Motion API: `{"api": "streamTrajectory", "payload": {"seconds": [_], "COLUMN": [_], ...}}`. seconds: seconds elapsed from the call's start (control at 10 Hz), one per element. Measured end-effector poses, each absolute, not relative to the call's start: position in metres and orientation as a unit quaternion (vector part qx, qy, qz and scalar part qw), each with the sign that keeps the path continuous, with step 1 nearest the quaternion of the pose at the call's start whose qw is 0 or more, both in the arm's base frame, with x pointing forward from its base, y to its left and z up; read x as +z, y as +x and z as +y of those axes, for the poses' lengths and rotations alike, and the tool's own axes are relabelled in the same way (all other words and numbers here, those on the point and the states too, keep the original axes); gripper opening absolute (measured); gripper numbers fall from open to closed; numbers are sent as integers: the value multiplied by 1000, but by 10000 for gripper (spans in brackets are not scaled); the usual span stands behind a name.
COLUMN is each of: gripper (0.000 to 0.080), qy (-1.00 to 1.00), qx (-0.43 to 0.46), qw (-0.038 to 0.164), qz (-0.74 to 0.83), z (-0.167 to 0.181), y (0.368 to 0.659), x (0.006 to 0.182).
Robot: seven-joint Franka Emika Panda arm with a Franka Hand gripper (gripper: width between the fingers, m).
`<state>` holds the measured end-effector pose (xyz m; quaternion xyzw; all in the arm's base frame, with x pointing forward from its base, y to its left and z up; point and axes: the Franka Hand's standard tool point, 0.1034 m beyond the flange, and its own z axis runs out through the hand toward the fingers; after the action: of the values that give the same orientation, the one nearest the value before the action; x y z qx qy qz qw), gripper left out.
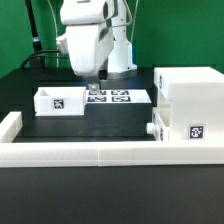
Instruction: Assemble drawer
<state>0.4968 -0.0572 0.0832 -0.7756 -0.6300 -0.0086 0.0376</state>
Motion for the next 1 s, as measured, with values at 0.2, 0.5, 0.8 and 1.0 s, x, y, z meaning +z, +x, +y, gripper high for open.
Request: {"api": "streamTrajectory", "payload": {"seconds": [0.2, 0.5, 0.8, 1.0], "gripper": [649, 649, 649, 649], "qy": [-786, -825, -908, -957], "qx": [-5, -2, -28, -31], "qw": [42, 43, 18, 19], "qz": [-617, -563, -417, -288], "z": [-61, -61, -70, -59], "y": [497, 497, 495, 499], "x": [81, 81, 89, 90]}}
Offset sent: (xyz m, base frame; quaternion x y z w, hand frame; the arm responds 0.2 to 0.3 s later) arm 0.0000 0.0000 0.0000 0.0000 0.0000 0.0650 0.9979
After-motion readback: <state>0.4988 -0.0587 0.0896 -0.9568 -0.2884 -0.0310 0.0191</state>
